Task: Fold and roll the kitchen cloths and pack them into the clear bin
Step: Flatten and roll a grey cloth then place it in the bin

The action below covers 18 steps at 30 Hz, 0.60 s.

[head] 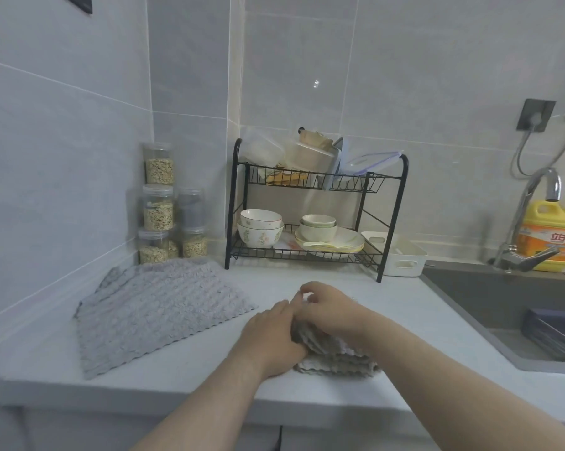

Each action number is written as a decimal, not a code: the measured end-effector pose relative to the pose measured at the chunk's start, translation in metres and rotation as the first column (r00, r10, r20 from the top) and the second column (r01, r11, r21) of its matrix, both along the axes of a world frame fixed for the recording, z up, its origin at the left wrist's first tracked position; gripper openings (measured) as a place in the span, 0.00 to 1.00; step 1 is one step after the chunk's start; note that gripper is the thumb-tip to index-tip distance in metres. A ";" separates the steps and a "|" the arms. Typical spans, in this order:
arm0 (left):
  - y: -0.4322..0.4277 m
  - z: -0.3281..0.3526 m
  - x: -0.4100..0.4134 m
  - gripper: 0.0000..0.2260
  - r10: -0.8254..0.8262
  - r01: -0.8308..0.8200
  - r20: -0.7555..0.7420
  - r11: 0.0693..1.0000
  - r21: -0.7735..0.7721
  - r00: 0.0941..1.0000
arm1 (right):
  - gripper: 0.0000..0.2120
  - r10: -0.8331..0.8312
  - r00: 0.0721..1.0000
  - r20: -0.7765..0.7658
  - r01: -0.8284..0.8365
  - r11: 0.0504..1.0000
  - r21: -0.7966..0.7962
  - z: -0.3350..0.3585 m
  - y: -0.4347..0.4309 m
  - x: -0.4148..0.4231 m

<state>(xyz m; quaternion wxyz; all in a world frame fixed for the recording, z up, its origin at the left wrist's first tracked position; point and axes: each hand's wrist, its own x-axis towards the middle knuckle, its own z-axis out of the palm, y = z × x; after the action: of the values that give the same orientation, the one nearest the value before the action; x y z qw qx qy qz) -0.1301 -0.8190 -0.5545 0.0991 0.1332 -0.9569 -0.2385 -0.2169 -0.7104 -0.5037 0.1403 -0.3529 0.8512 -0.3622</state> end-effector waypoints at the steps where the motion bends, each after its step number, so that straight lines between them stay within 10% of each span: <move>1: 0.000 -0.001 0.001 0.35 -0.017 0.017 -0.019 1.000 0.002 1.000 | 0.22 0.000 0.998 0.066 0.007 0.995 -0.102 0.003 0.011 0.002; 4: -0.004 -0.009 -0.001 0.25 -0.044 0.046 -0.065 0.998 0.035 0.997 | 0.22 -0.128 0.988 -0.086 0.107 0.972 -0.209 0.000 0.061 0.001; 9: -0.003 -0.013 -0.006 0.10 -0.032 0.037 -0.110 0.998 0.048 0.993 | 0.37 0.050 0.910 -0.411 0.084 0.950 0.301 -0.043 0.102 0.002; 18: 0.001 -0.011 -0.001 0.10 0.022 -0.013 -0.129 0.997 0.071 0.991 | 0.19 -0.127 0.869 -0.479 0.181 0.981 0.068 -0.052 0.091 0.000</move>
<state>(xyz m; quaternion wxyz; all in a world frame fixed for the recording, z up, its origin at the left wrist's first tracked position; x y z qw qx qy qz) -0.1313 -0.8185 -0.5659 0.1586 0.1290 -0.9382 -0.2793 -0.2172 -0.6194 -0.5556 -0.0812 -0.3531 0.9039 -0.2275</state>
